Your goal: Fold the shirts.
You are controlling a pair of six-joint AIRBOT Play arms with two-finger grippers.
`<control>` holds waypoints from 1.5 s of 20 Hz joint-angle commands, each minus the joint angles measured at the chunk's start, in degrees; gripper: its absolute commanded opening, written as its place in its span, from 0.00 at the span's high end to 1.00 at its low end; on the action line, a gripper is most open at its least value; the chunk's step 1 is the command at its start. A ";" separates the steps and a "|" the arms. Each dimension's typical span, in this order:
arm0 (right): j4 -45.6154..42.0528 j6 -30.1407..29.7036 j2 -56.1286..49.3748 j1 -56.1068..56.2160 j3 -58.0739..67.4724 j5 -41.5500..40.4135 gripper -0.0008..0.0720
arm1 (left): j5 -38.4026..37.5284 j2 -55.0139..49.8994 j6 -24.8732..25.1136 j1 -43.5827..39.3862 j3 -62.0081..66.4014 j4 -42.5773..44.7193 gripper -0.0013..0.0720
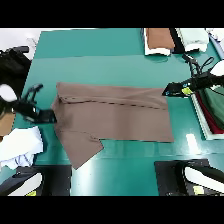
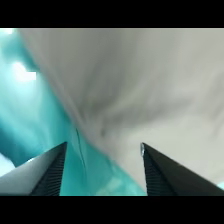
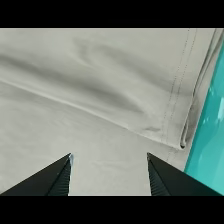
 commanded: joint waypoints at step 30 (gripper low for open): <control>6.56 -4.96 9.88 -24.98 -39.74 6.21 0.29 | 10.69 7.10 -2.14 -8.70 -12.72 -16.13 0.95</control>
